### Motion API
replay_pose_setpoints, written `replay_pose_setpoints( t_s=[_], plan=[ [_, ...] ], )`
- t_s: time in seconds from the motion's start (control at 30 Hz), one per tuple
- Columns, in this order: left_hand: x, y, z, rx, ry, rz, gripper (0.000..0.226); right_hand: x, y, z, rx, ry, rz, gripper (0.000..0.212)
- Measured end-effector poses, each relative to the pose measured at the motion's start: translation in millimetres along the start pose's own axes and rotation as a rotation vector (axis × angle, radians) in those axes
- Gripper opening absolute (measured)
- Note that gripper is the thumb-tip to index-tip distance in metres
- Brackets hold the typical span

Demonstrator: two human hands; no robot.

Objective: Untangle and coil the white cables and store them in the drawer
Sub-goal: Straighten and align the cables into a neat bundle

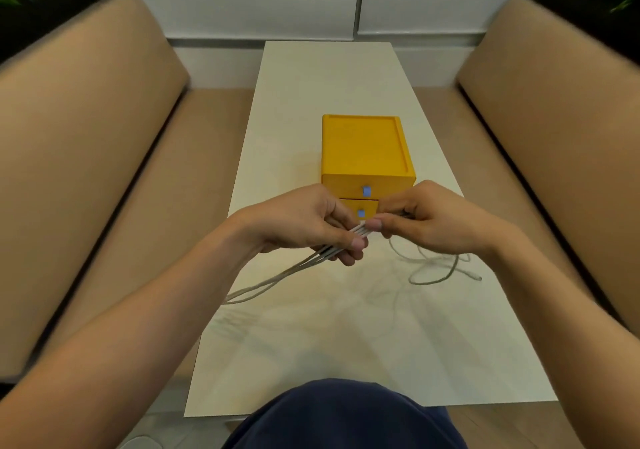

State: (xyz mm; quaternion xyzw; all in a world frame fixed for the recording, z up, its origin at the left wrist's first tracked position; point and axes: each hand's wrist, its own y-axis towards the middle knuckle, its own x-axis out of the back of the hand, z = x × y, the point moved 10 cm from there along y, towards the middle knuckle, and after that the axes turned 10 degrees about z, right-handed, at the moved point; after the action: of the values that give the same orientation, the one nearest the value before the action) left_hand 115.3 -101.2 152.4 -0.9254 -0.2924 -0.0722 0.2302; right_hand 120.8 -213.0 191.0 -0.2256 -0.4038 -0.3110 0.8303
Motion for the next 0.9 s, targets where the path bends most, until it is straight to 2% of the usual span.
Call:
replay_pose_setpoints(
  t_s=[0.1,0.23,0.4,0.5,0.6,0.73,0.8,0.9],
  plan=[
    [-2.0,0.7,2.8,0.03,0.047,0.014,0.019,12.7,-5.2,-1.7,-0.018,0.002,0.025,0.039],
    [-0.3,3.3,-8.6,-0.015,0.13,-0.022,0.016,18.3,-8.7,-6.8,-0.082,-0.042,0.146,0.041],
    [4.0,1.2,-11.1,-0.043,0.142,-0.019,0.015,62.2,-24.0,-1.4,-0.048,-0.097,-0.033,0.034],
    [5.2,-2.5,-13.8,-0.082,0.08,-0.011,0.018,70.6,-28.5,-4.4,-0.077,-0.126,-0.021,0.029],
    [5.6,-1.9,-17.7,-0.094,0.031,-0.026,0.013,80.9,-29.2,-4.3,-0.084,-0.244,-0.062,0.044],
    [16.3,-3.2,-31.6,-0.172,0.07,-0.121,0.008,102.2,-36.2,8.8,-0.059,-0.391,-0.265,0.061],
    [17.8,-3.4,-37.5,-0.207,0.041,-0.134,0.008,105.7,-36.0,5.1,-0.112,-0.501,-0.344,0.068],
    [18.8,-0.5,-35.1,-0.174,0.027,-0.136,0.012,93.7,-27.0,-20.8,-0.237,-0.547,-0.276,0.075]
  ],
)
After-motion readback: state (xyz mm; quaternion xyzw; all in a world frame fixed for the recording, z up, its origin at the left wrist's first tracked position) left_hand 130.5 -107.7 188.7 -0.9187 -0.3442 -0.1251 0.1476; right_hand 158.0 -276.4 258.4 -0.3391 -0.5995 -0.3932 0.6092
